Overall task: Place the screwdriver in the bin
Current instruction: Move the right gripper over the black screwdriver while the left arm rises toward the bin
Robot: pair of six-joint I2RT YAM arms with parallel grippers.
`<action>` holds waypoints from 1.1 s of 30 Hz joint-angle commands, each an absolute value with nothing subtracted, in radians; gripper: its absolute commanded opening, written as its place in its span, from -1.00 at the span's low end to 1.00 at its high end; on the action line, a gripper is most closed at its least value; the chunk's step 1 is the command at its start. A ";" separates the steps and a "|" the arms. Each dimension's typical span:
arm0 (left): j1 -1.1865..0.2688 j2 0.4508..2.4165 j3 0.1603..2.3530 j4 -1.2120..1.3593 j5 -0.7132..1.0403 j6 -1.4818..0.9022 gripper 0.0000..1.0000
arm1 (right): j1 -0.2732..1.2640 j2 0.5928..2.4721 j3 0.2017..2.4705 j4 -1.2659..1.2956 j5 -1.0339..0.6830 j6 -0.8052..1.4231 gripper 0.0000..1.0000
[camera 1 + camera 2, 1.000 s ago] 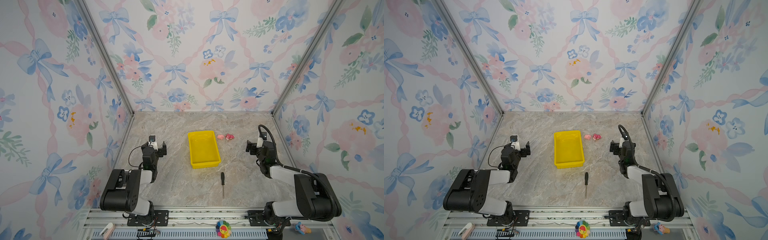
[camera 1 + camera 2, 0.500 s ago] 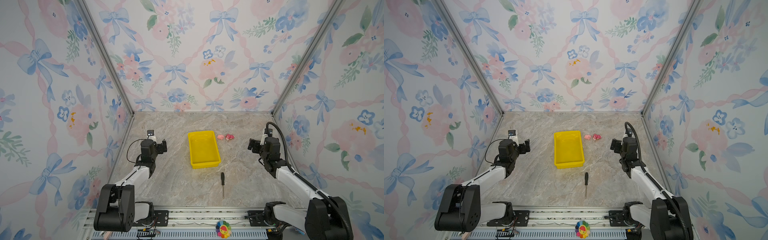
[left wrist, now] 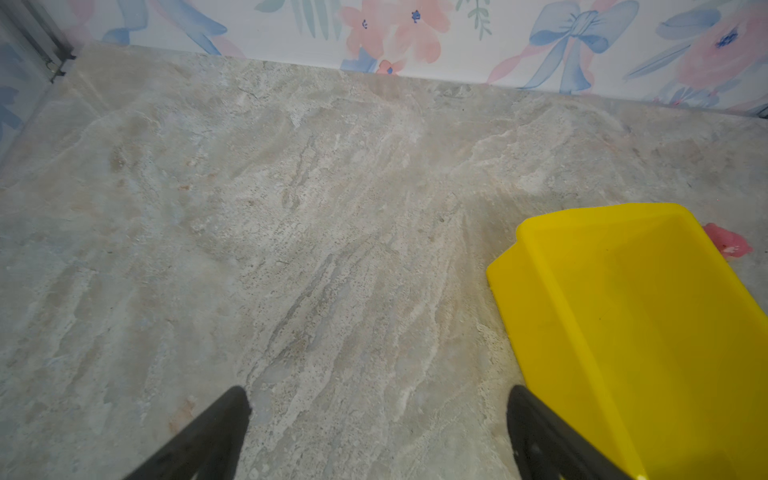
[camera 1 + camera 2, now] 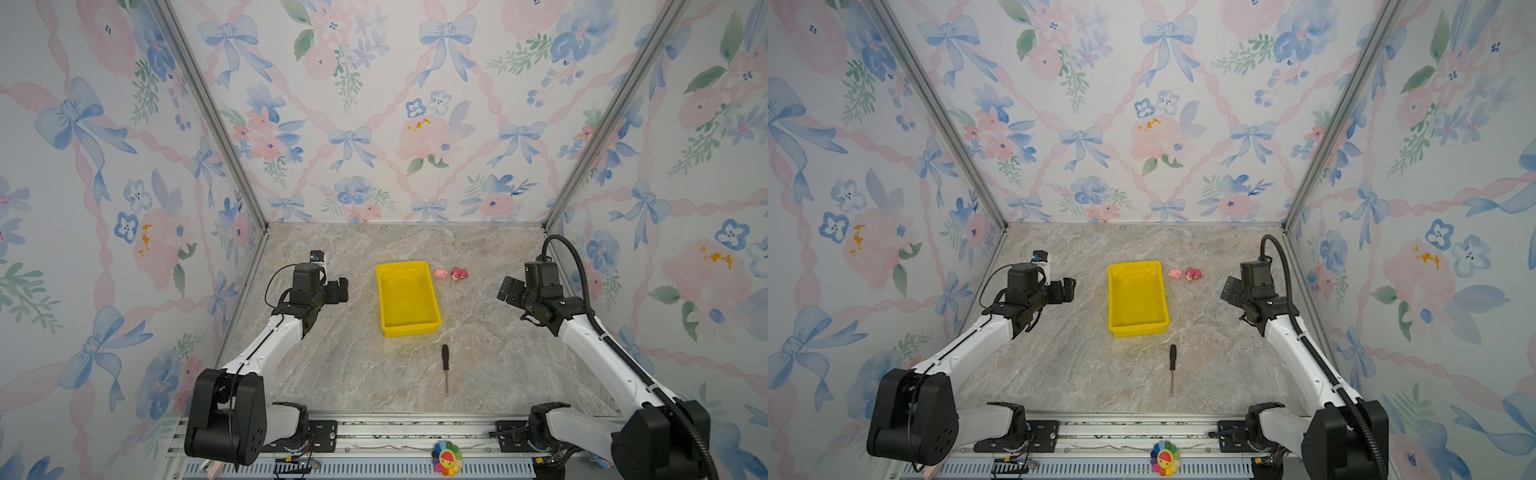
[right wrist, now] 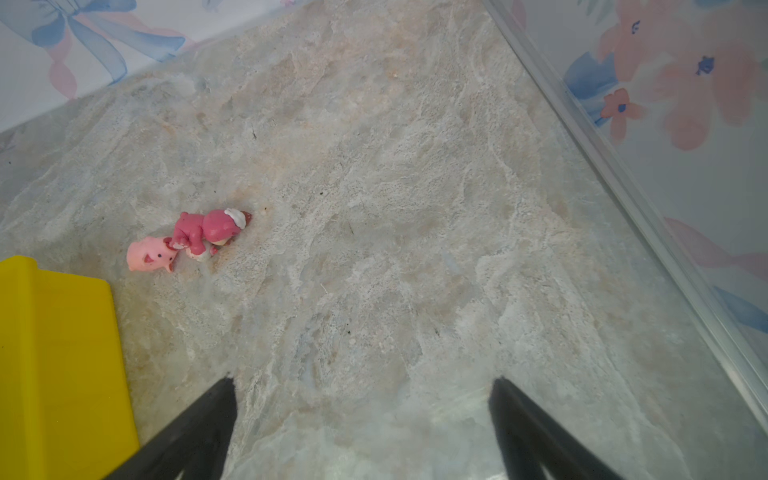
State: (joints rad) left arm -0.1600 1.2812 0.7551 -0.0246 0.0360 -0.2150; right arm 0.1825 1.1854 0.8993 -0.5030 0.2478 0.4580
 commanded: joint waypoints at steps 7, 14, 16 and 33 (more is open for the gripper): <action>-0.203 1.261 0.813 -0.143 0.199 -0.314 0.95 | 0.408 1.194 0.925 -0.736 0.246 0.557 0.93; -0.206 1.285 0.831 -0.185 0.295 -0.330 0.95 | 0.509 1.224 0.911 -0.730 0.165 0.522 0.93; -0.208 1.282 0.842 -0.199 0.298 -0.304 0.95 | 0.532 1.217 0.882 -0.707 0.133 0.539 0.94; -0.272 1.203 0.788 -0.210 0.254 -0.343 0.95 | 0.724 1.372 0.796 -0.521 0.057 0.618 1.00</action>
State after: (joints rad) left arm -0.2577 1.2411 0.8177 -0.1894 0.2684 -0.3180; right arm 0.6979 1.3460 0.8108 -0.5575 0.0746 0.6022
